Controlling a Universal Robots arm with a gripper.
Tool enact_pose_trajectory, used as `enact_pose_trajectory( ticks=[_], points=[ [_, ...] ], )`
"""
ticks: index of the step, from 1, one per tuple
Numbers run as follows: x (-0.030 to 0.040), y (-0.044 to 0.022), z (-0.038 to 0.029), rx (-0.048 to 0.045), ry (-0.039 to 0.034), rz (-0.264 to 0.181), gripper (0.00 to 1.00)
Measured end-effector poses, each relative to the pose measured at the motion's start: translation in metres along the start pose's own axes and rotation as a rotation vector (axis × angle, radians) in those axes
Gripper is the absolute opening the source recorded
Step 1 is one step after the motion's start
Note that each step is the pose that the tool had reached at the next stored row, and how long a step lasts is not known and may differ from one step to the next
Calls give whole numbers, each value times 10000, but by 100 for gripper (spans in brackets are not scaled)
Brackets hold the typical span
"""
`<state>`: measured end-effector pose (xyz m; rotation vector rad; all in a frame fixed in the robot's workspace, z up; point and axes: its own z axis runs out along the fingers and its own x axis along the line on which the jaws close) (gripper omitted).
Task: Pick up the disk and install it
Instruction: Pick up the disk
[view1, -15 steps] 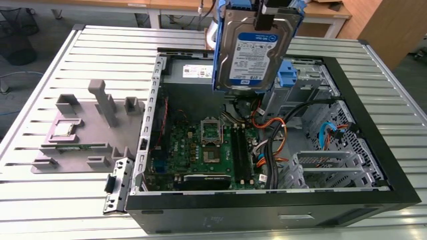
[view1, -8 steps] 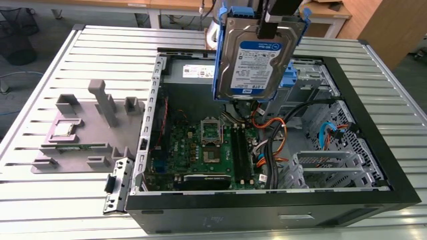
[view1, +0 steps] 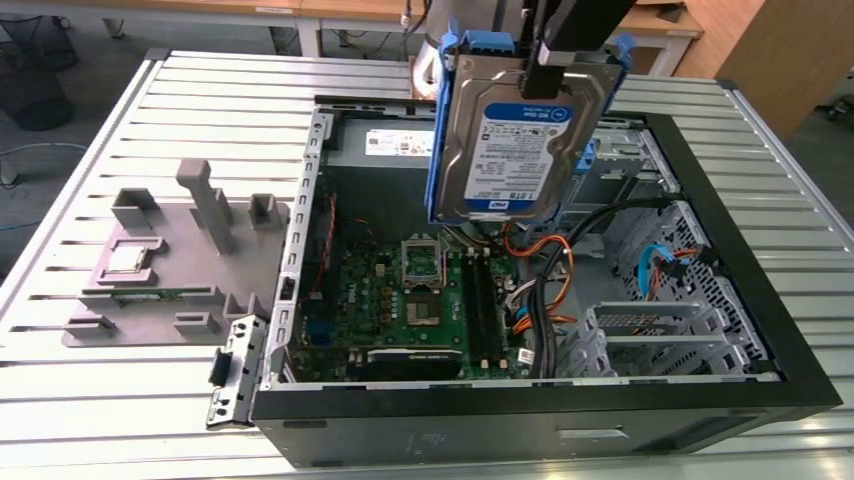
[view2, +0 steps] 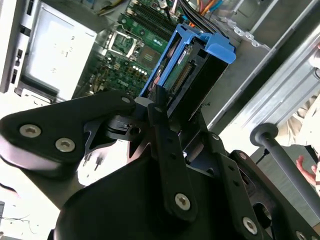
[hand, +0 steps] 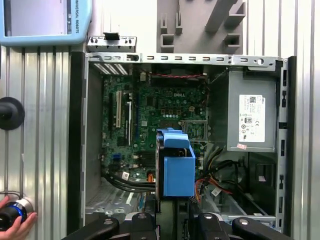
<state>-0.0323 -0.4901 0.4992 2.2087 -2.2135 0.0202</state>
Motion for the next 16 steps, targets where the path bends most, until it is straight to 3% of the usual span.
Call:
enact_pose_trajectory(
  ticks=[4, 16],
  points=[
    [65, 0, 2, -1, 85, 0, 35],
    [118, 0, 3, 0, 90, 0, 35]
  ],
)
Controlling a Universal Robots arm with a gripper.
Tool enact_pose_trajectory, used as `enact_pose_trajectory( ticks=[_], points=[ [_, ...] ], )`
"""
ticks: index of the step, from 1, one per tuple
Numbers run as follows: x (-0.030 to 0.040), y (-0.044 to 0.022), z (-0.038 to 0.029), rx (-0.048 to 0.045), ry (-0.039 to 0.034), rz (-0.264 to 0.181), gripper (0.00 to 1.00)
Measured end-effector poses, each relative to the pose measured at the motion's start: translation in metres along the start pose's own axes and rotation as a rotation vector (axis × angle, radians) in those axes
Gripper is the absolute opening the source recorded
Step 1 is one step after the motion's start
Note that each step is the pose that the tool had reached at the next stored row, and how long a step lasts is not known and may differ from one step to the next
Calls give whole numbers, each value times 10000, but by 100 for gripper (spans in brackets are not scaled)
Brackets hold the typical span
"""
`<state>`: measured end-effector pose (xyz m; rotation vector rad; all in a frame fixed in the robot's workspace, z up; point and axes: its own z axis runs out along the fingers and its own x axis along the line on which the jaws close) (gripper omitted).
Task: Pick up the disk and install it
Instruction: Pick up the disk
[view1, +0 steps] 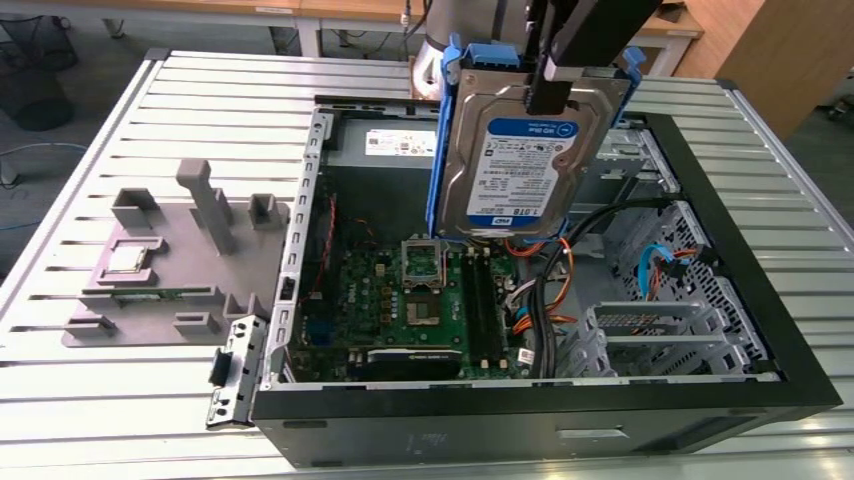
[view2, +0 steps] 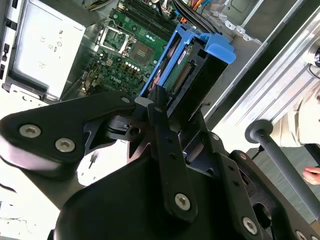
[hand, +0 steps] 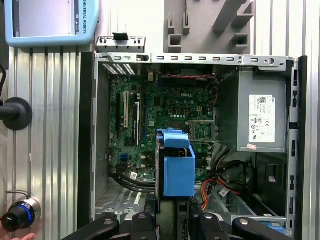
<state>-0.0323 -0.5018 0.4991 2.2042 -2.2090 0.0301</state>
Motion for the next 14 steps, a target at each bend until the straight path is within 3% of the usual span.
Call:
enact_pose_trajectory(
  ticks=[14],
  points=[
    [7, 0, 0, 0, 0, 0, 35]
  ],
)
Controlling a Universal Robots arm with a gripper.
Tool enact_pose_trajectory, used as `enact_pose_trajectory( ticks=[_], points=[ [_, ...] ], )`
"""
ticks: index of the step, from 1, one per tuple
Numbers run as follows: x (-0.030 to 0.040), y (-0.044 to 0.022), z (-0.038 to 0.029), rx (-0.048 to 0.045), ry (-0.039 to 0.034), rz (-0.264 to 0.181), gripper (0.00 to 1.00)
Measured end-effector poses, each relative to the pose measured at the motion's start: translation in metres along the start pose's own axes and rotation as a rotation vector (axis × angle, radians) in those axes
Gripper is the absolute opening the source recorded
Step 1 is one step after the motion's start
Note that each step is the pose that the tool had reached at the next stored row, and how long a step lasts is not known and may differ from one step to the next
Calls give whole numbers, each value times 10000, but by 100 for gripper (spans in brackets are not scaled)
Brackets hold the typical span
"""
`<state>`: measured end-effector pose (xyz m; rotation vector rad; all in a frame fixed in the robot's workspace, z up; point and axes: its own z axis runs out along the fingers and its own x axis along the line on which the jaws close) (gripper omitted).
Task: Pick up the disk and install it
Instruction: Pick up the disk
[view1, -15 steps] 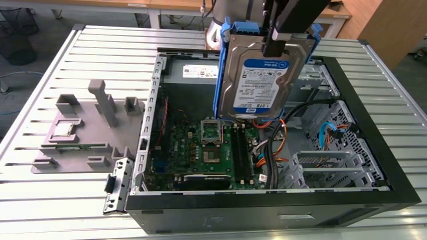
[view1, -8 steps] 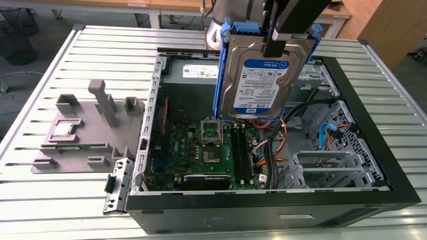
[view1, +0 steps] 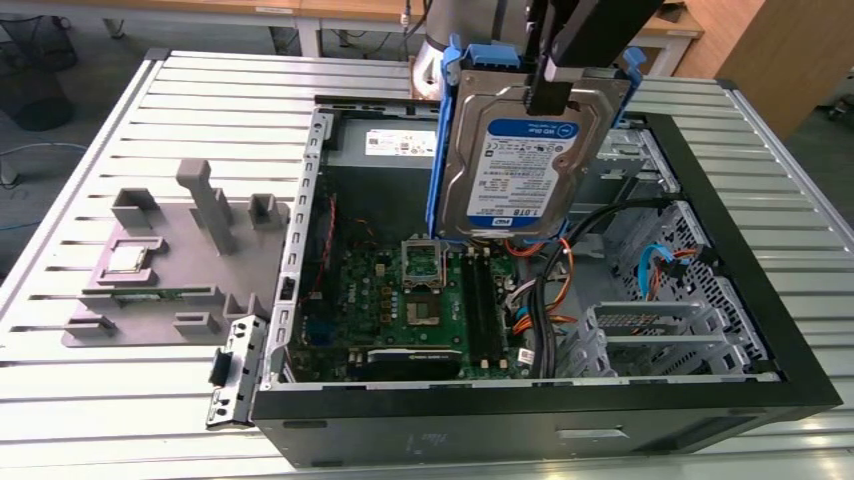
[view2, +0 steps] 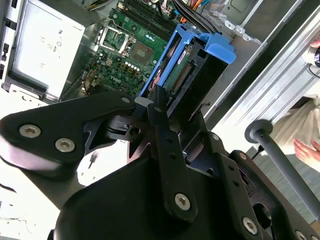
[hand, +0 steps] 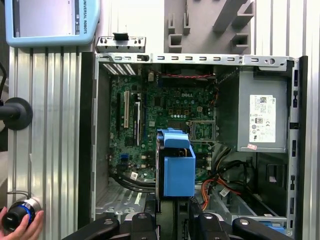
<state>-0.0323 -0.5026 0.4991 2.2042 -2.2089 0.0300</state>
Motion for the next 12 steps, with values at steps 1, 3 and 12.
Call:
enact_pose_trajectory(
  ticks=[1, 3, 12],
  points=[
    [2, 0, 0, 0, 0, 0, 35],
    [2, 0, 0, 0, -1, 0, 35],
    [15, 0, 0, 0, -73, 0, 35]
  ],
)
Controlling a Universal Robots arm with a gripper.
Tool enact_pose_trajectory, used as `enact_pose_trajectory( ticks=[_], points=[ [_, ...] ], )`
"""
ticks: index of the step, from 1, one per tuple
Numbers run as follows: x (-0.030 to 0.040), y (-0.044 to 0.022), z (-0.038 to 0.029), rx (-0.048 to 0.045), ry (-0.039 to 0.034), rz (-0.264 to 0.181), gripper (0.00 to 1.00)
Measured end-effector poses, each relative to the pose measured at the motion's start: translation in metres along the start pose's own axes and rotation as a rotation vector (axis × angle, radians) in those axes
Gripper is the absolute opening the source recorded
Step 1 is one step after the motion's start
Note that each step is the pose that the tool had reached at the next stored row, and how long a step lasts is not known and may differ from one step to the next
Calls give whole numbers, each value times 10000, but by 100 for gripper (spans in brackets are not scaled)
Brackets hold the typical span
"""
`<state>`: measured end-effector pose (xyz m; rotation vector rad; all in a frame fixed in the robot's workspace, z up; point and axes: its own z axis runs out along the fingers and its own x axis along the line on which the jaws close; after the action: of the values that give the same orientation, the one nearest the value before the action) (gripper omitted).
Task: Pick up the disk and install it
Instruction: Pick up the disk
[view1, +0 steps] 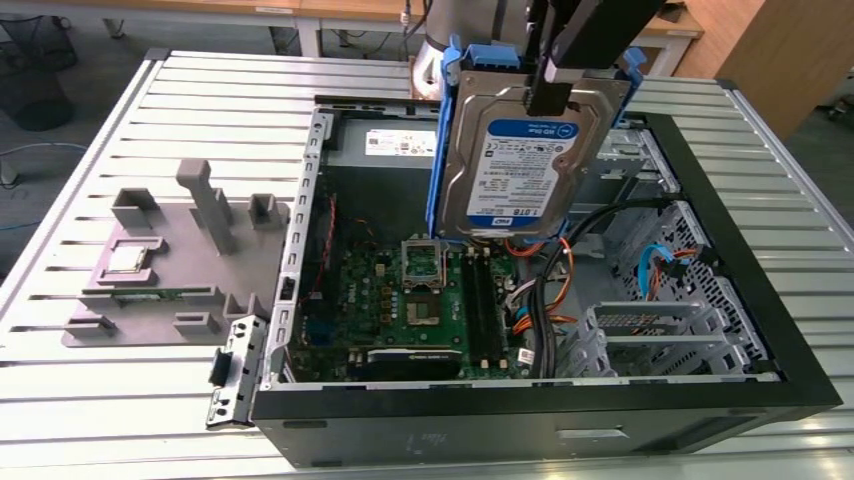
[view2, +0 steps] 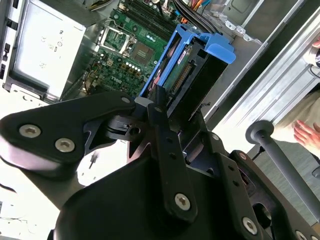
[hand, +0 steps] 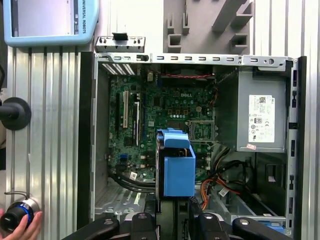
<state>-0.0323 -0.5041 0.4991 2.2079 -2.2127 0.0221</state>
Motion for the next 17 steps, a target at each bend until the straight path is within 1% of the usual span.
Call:
enact_pose_trajectory(
  ticks=[1, 3, 5, 6, 7, 8, 9, 10, 11, 12, 17],
  points=[
    [2, 0, 0, 0, -1, 0, 35],
    [27, -1, 0, 0, 0, -2, 35],
    [114, -1, 3, 0, -2, -1, 35],
    [132, -1, 4, -1, -10, 0, 35],
    [146, -1, 6, -1, -63, 0, 35],
    [161, -1, 8, -1, -218, 0, 35],
    [174, -1, 9, -1, -348, 0, 35],
    [188, -1, 10, -1, -453, -1, 35],
    [205, -1, 10, -2, -526, 0, 35],
    [223, -1, 12, 0, -561, 0, 35],
    [322, -6, 18, -2, -564, -1, 35]
  ],
)
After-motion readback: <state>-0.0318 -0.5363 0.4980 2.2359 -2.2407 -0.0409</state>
